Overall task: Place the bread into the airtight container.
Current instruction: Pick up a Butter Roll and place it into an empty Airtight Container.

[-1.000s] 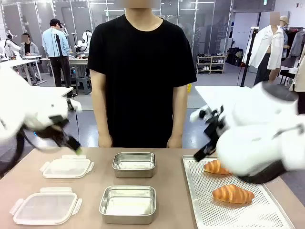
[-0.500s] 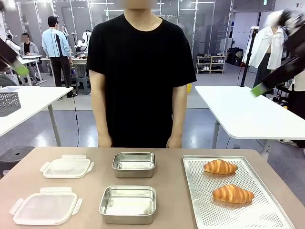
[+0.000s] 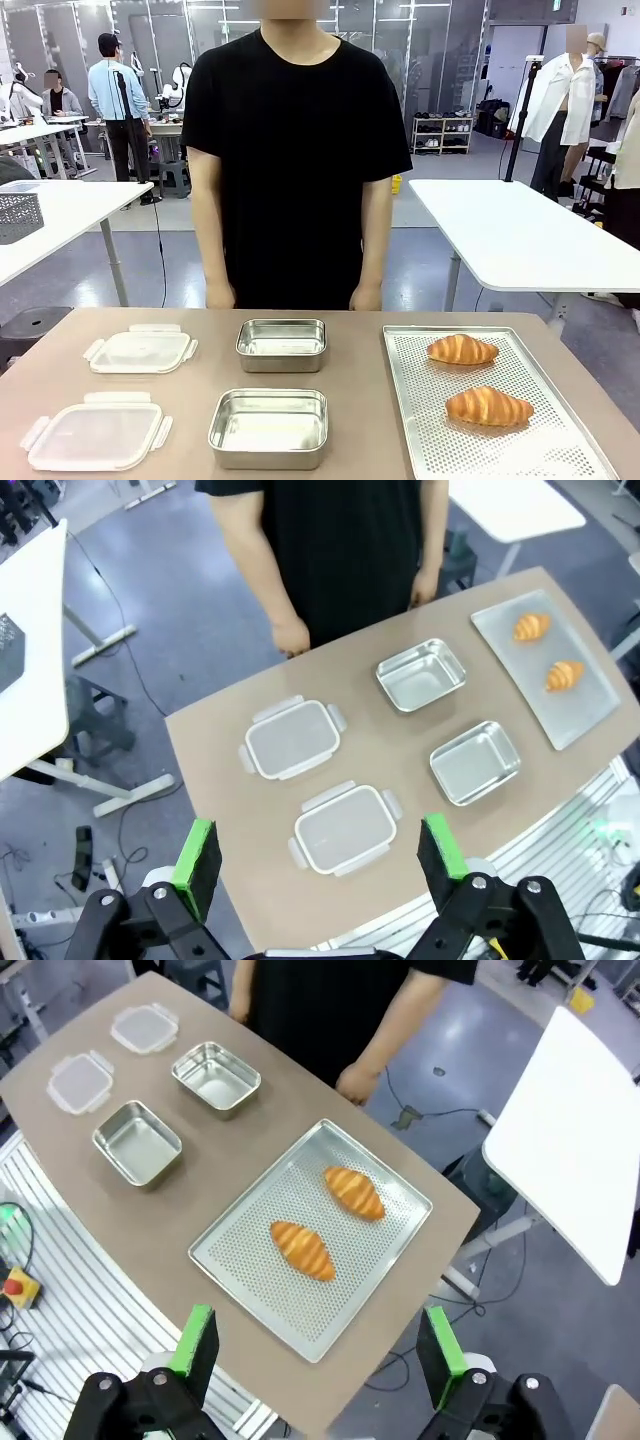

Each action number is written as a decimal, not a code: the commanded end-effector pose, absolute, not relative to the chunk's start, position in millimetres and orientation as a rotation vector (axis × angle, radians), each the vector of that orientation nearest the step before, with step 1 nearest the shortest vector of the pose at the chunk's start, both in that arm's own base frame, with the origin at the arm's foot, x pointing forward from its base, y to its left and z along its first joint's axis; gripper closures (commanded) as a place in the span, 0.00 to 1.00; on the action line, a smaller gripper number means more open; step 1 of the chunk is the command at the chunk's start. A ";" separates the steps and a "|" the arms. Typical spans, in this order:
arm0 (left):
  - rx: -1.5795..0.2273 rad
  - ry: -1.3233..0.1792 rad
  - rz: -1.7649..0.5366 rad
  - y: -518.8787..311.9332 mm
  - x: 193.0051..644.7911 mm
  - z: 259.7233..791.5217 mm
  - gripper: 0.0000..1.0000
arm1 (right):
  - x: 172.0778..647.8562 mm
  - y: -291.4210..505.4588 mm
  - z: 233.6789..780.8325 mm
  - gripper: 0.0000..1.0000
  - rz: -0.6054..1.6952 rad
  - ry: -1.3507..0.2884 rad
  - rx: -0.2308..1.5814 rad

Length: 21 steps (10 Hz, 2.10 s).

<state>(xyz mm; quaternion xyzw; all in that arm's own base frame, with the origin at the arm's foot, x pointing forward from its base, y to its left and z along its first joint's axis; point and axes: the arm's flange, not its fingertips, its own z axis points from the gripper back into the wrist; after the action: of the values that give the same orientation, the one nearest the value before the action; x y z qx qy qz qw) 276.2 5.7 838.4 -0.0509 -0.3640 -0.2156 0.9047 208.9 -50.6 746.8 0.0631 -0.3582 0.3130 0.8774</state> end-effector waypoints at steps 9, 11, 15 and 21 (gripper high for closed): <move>-0.096 -0.772 -0.470 -2.3 240.6 827.5 0.00 | 191.5 -58.8 769.1 0.00 0.633 -0.780 0.095; -0.096 -0.772 -0.470 -2.3 240.6 827.5 0.00 | 191.5 -58.8 769.1 0.00 0.633 -0.780 0.095; -0.096 -0.772 -0.470 -2.3 240.6 827.5 0.00 | 191.5 -58.8 769.1 0.00 0.633 -0.780 0.095; -0.096 -0.772 -0.470 -2.3 240.6 827.5 0.00 | 255.8 28.5 739.4 0.00 1.197 -0.251 -0.234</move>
<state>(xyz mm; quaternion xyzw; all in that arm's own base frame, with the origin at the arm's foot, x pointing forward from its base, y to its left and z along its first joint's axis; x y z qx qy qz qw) 240.7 -3.1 823.3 -0.0461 -0.3771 -0.2260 0.8970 223.1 17.9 753.0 -0.0585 -0.2017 0.4640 0.8606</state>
